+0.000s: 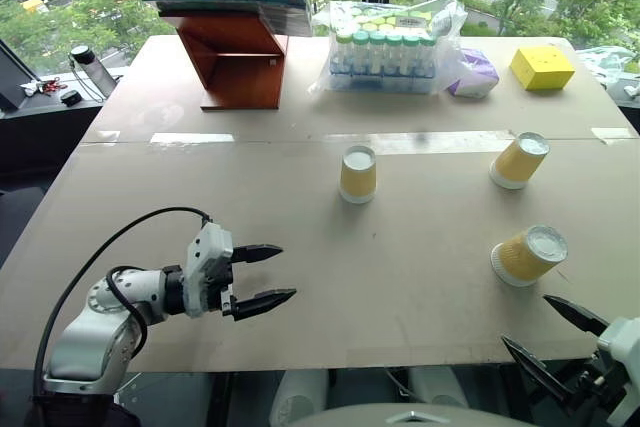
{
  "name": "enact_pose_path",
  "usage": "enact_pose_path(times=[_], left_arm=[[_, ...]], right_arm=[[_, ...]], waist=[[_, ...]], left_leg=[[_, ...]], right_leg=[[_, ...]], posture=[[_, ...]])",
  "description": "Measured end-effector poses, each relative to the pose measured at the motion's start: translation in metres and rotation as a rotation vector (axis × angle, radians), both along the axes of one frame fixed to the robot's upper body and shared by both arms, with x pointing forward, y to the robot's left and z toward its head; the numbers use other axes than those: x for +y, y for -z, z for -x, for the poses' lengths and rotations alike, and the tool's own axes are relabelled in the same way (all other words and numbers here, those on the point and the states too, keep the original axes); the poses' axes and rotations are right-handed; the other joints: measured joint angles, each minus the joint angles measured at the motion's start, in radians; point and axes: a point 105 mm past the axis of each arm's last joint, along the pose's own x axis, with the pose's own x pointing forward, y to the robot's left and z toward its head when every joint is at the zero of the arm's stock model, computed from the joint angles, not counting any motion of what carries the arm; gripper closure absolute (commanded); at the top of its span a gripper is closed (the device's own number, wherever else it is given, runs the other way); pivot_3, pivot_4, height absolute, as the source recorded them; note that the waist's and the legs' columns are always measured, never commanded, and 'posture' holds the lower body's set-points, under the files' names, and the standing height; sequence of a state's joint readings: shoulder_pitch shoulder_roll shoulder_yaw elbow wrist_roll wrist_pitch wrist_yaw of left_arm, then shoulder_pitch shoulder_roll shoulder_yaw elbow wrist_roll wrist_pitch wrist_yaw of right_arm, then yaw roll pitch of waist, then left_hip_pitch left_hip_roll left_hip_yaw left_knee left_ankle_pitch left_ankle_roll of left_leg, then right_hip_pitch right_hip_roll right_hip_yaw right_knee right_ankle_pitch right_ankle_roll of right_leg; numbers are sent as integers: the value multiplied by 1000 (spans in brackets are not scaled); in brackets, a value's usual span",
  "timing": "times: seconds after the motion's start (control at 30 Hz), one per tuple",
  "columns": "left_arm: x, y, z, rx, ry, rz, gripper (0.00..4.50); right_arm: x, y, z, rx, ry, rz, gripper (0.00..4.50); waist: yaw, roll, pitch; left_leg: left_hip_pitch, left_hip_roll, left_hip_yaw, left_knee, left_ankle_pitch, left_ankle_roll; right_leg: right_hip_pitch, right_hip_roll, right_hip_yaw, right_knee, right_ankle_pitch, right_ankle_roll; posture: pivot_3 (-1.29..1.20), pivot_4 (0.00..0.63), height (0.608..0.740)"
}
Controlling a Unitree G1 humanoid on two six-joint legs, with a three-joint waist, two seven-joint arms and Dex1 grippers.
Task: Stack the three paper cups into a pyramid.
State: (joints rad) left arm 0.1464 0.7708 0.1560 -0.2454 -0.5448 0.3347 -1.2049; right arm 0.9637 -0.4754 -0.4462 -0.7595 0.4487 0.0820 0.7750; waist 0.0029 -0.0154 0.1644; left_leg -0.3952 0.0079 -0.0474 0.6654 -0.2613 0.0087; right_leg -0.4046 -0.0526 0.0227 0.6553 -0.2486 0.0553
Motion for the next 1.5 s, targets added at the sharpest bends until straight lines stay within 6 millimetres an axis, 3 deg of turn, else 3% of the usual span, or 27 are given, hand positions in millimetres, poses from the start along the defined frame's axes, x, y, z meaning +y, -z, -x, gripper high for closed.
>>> enact_pose_path(times=[0.07, 0.17, 0.33, 0.43, 0.53, 0.63, 0.73, 0.97, 1.37, 1.47, 1.5], left_arm=[[0, 0, 0, 0, -1, 3, 28], [-16, -14, -7, -43, 37, 78, 28], [-36, -41, -14, -103, 123, 167, 28], [-51, -58, -18, -140, 187, 216, 28], [-60, -65, -15, -158, 242, 225, 28], [-65, -68, -9, -151, 286, 233, 28], [-68, -78, 1, -152, 333, 243, 28], [-72, -100, 23, -180, 397, 228, 28], [-68, -108, 41, -152, 379, 223, 28], [-67, -106, 42, -145, 387, 219, 0], [-66, -106, 42, -143, 387, 221, 0]], right_arm=[[0, 0, -1, 1, 2, -5, 0], [3, -10, -11, -38, 9, -48, 0], [31, -60, -36, -226, -39, -140, 0], [35, -91, -58, -355, -23, -90, 0], [31, -99, -73, -375, 34, -69, 0], [20, -92, -81, -315, 129, -29, 0], [-8, -66, -82, -178, 292, 50, 0], [-18, -36, -75, -36, 386, -20, 0], [-20, -28, -84, -14, 430, -76, 0], [-21, -25, -86, -11, 436, -81, 1152], [-21, -25, -86, -11, 438, -78, 1726]], waist=[[0, 0, 0], [7, 0, 0], [7, 0, 0], [8, -1, -1], [8, -1, -1], [11, -1, -1], [10, -1, -1], [5, 0, -1], [-5, 0, -1], [-6, 0, -1], [-6, 0, -1]], left_leg=[[0, 0, 0, 0, 0, 0], [0, 0, 0, 1, 0, 0], [0, 0, 0, 1, 0, 0], [0, -2, 0, 3, 0, 0], [0, -3, 0, 3, 0, 0], [-1, -3, 0, 2, 0, 0], [-2, -3, 1, 1, 0, 0], [-1, -1, 0, 1, 0, 0], [0, -2, 1, 2, 0, 0], [0, -2, 4, 2, 0, 0], [0, -2, 5, 2, 0, 0]], right_leg=[[0, 0, 0, 0, 0, 0], [0, 0, 0, 1, 0, 0], [0, 3, 0, 2, 2, -3], [1, 3, 0, 2, 2, -3], [1, 4, 1, 3, 2, -3], [1, 4, -2, 2, 4, 0], [1, 4, -3, 2, 4, 0], [1, 4, 1, 2, 2, -3], [1, 5, 2, 2, 2, -3], [1, 5, 2, 2, 2, -2], [1, 5, 2, 2, 2, -2]], posture=[[0, 150, 740], [0, 150, 740], [0, 150, 740], [0, 150, 740], [0, 150, 740], [0, 150, 740], [0, 150, 740], [0, 150, 740], [0, 150, 740], [0, 150, 740], [0, 150, 740]])
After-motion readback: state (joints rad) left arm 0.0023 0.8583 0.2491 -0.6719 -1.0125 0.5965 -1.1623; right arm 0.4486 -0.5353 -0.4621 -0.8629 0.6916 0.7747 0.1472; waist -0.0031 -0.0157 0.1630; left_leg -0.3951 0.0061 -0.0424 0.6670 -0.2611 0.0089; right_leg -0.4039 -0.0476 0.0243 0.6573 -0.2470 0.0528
